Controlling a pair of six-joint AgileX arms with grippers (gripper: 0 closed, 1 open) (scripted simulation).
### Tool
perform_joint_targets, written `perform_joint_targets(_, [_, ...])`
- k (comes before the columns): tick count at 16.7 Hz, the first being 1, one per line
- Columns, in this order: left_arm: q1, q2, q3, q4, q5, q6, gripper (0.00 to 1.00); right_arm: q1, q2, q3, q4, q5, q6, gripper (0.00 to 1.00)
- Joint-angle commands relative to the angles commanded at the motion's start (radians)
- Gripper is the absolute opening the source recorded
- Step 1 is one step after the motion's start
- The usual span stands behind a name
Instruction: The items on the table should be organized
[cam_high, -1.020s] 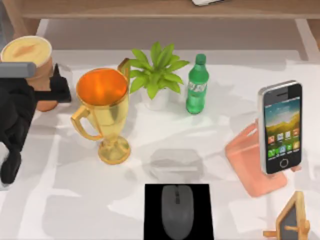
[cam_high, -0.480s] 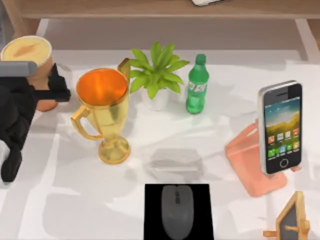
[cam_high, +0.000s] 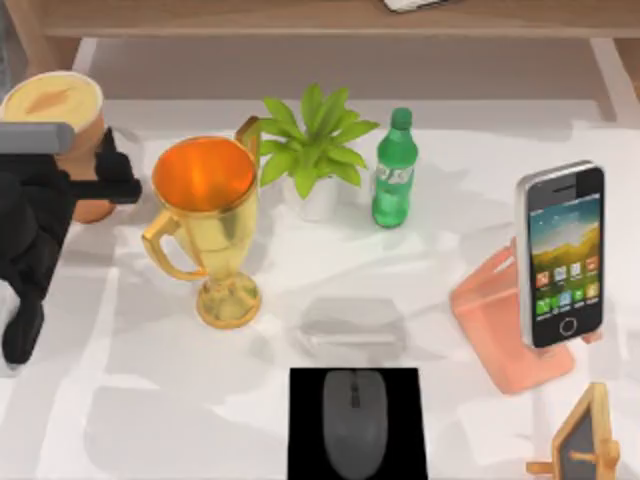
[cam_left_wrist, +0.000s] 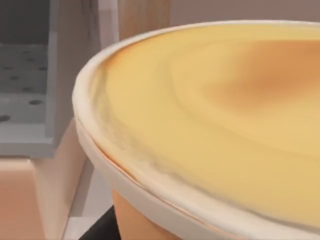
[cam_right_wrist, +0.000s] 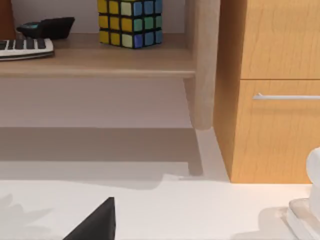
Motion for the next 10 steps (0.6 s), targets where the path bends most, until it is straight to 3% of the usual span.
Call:
perform_joint_targets(2, [0.0, 0.0, 0.0, 0.0, 0.0, 0.0, 0.0, 0.0, 0.0, 0.0, 0.0, 0.0, 0.0, 1.0])
perform_joint_targets(10, [0.0, -0.002, -0.001, 0.0, 0.0, 0.001, 0.0, 0.0, 0.0, 0.0, 0.0, 0.0, 0.0, 1.0])
